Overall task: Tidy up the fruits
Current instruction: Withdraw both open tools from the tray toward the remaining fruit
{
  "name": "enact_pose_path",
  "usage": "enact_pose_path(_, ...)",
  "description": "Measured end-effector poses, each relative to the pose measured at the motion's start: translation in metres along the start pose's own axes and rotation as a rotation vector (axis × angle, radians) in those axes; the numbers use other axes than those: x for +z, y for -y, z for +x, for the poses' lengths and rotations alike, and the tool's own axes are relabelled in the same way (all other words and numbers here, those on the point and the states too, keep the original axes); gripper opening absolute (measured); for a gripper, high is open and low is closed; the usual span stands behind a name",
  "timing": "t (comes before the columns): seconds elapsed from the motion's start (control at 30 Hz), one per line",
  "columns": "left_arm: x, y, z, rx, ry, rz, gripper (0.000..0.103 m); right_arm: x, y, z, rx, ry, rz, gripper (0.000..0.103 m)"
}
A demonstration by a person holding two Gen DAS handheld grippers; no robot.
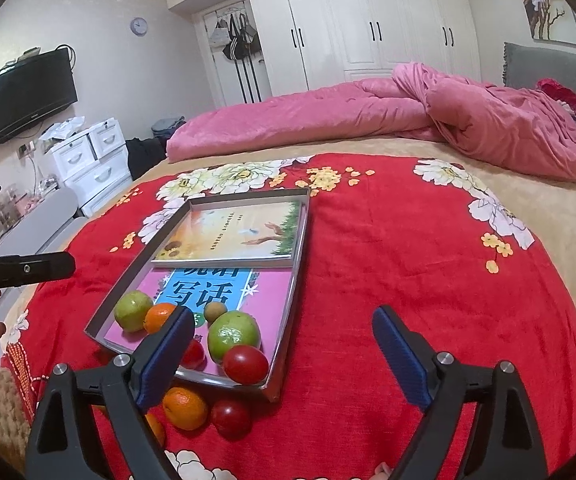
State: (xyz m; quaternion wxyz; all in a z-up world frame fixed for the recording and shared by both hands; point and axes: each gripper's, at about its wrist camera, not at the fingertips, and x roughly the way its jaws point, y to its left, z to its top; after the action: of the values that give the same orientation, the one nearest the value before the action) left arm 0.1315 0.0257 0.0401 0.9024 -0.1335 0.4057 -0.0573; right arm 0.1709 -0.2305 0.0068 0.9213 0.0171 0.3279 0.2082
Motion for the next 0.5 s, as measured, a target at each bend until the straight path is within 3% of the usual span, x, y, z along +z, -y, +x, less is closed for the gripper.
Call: enact_pose_path(0.5,-0.017,-0.003,0.0,0.015,-0.036,0.017,0.079,-0.001,-0.012,-0.01,0.027,0.033,-0.051,0.093)
